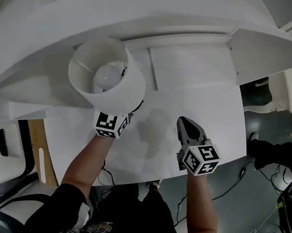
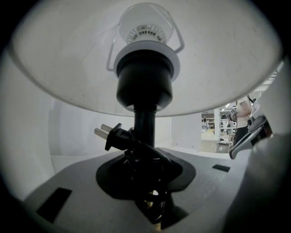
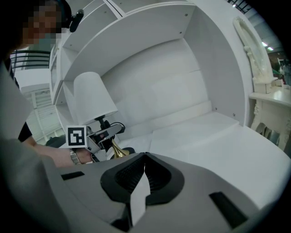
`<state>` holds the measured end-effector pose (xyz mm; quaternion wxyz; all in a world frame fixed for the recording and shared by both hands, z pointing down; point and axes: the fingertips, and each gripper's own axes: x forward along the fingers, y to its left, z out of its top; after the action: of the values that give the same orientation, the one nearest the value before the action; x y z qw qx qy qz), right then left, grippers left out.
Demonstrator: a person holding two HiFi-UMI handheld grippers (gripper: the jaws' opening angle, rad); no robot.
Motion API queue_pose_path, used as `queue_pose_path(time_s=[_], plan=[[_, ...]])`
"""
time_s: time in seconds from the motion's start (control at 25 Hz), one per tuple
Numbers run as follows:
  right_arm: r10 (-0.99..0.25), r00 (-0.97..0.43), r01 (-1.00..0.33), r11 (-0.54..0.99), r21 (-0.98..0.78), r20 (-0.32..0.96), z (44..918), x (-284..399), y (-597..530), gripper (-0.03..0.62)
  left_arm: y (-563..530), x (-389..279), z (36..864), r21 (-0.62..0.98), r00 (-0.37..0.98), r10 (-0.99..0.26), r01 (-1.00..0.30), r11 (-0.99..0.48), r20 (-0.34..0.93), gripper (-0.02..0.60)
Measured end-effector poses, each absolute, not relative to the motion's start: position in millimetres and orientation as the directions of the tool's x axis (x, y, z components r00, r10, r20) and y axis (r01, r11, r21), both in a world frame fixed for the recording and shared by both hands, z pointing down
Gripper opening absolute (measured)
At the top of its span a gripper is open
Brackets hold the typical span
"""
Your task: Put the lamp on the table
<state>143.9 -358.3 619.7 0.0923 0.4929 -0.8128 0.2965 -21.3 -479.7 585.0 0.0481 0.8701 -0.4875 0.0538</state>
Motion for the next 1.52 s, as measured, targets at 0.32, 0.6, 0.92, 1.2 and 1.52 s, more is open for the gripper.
queue_pose_path(time_s=[0.32,0.6,0.92,1.2,1.52], plan=[[-0.742,-0.504,-0.852,0.345,-0.393,0.443,620,142,-358,0.026,-476,-20,586,0.022,0.513,-0.849,-0.857,-0.515,0.125,0.127],[-0.74,-0.506,-0.851,0.346,-0.395,0.443,617,141,-354,0.026,-474,-21,590,0.011,0.509,-0.85,-0.859,-0.513,0.139,0.133],[-0.736,-0.516,-0.848,0.365,-0.384,0.439,608,141,-344,0.026,-463,-30,602,-0.011,0.475,-0.86,-0.875,-0.485,0.187,0.19],[-0.734,-0.529,-0.841,0.388,-0.376,0.426,594,144,-329,0.026,-419,-54,610,-0.021,0.394,-0.883,-0.911,-0.413,0.253,0.199],[-0.722,-0.577,-0.811,0.454,-0.368,0.381,572,142,-300,0.026,-334,-64,590,0.007,0.358,-0.885,-0.928,-0.373,0.298,0.013]])
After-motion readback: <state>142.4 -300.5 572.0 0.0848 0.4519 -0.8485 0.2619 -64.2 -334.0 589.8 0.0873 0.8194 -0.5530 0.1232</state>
